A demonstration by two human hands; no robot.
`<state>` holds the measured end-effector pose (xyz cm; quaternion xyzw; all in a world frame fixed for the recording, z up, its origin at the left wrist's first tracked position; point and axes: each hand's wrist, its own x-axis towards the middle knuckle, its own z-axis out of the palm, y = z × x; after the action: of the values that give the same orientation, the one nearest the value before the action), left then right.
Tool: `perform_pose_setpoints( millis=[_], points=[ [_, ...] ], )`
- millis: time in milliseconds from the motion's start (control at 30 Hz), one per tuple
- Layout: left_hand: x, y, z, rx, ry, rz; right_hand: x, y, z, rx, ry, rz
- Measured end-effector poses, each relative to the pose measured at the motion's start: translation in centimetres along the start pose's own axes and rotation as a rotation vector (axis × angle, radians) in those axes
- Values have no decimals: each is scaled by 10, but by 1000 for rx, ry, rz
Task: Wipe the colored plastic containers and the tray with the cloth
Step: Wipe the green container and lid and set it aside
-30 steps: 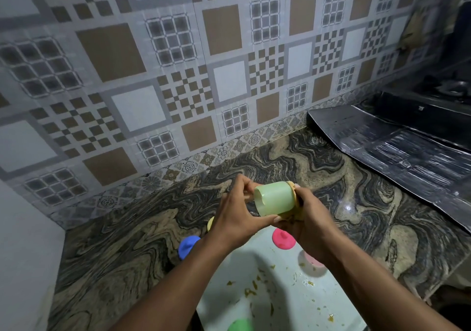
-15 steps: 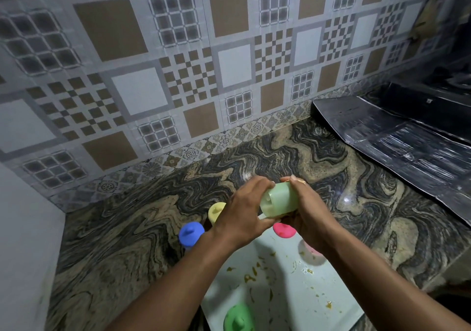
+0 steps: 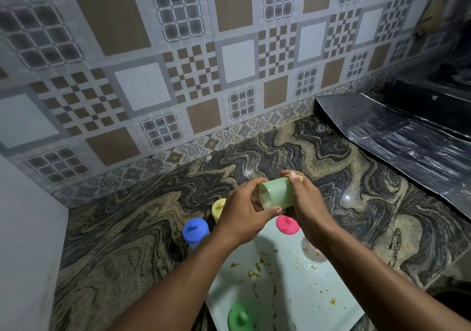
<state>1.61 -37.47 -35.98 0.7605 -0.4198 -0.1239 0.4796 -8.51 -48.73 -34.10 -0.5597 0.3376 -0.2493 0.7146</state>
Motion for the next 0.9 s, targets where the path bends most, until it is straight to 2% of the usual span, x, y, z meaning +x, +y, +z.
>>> perform_pose_setpoints(
  millis=[133, 200, 267, 400, 467, 567, 600, 767, 900],
  points=[
    [0, -3, -3, 382, 9, 398, 1, 3, 5, -2, 15, -12],
    [0, -8, -4, 452, -5, 477, 0, 3, 5, 26, 13, 19],
    [-2, -9, -6, 379, -25, 451, 0, 2, 4, 50, 17, 46],
    [-6, -3, -6, 71, -3, 131, 1, 4, 4, -8, 50, -2],
    [-5, -3, -5, 124, 23, 188, 1, 5, 6, -53, 49, -37],
    [-1, -9, -8, 362, -26, 457, 0, 3, 7, -44, 45, -27],
    [0, -11, -9, 404, -39, 488, 0, 3, 7, -31, 43, -15],
    [-4, -10, -7, 192, -7, 231, -2, 4, 9, -103, 95, -52],
    [-2, -14, -6, 414, -25, 471, -3, 5, 11, -90, 68, -26]
  ],
)
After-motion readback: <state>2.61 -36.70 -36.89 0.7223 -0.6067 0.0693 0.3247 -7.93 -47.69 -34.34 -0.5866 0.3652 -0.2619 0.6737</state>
